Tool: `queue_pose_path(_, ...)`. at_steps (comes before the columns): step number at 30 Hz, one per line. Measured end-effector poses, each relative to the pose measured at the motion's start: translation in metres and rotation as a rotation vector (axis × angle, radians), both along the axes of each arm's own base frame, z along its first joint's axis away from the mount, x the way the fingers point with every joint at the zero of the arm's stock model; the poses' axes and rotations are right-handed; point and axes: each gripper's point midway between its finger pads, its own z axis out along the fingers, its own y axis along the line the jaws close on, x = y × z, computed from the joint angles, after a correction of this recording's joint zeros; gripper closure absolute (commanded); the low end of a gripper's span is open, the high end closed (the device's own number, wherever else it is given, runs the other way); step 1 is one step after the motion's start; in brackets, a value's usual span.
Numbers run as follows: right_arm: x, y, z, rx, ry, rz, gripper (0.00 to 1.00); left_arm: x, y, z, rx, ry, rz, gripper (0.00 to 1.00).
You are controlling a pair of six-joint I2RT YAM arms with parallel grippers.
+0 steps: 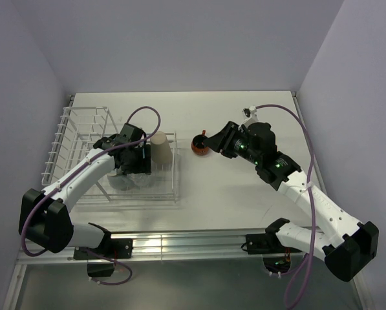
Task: Load the cups into the dish rack
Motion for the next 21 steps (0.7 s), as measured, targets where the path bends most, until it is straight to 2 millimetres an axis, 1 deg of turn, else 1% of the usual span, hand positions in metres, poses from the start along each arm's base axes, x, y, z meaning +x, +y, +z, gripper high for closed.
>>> queue_pose_path(1, 0.0002, 0.0002, 0.0002, 0.001, -0.001, 0.001, 0.53, 0.0, 0.0, 0.0, 0.0, 0.0, 0.0, 0.43)
queue_pose_path(5, 0.0008, 0.0011, 0.0001, 0.002, -0.001, 0.003, 0.53, 0.0003, -0.0001, 0.0001, -0.001, -0.001, 0.0, 0.36)
queue_pose_path(14, 0.0014, 0.0019, -0.0009, 0.002, 0.001, 0.005, 0.53, -0.0018, 0.0009, -0.0032, 0.003, 0.006, 0.0, 0.28)
queue_pose_path(15, 0.0016, 0.002, -0.0013, 0.001, 0.001, 0.005, 0.53, -0.0017, 0.0008, -0.0032, 0.003, 0.006, 0.0, 0.14)
queue_pose_path(16, 0.0017, 0.0021, -0.0013, 0.001, 0.001, 0.005, 0.53, -0.0017, 0.0009, -0.0032, 0.004, 0.006, -0.003, 0.06)
queue_pose_path(21, 0.0018, 0.0022, -0.0017, 0.002, 0.001, 0.005, 0.52, -0.0009, 0.0001, -0.0027, 0.002, 0.002, -0.008, 0.05)
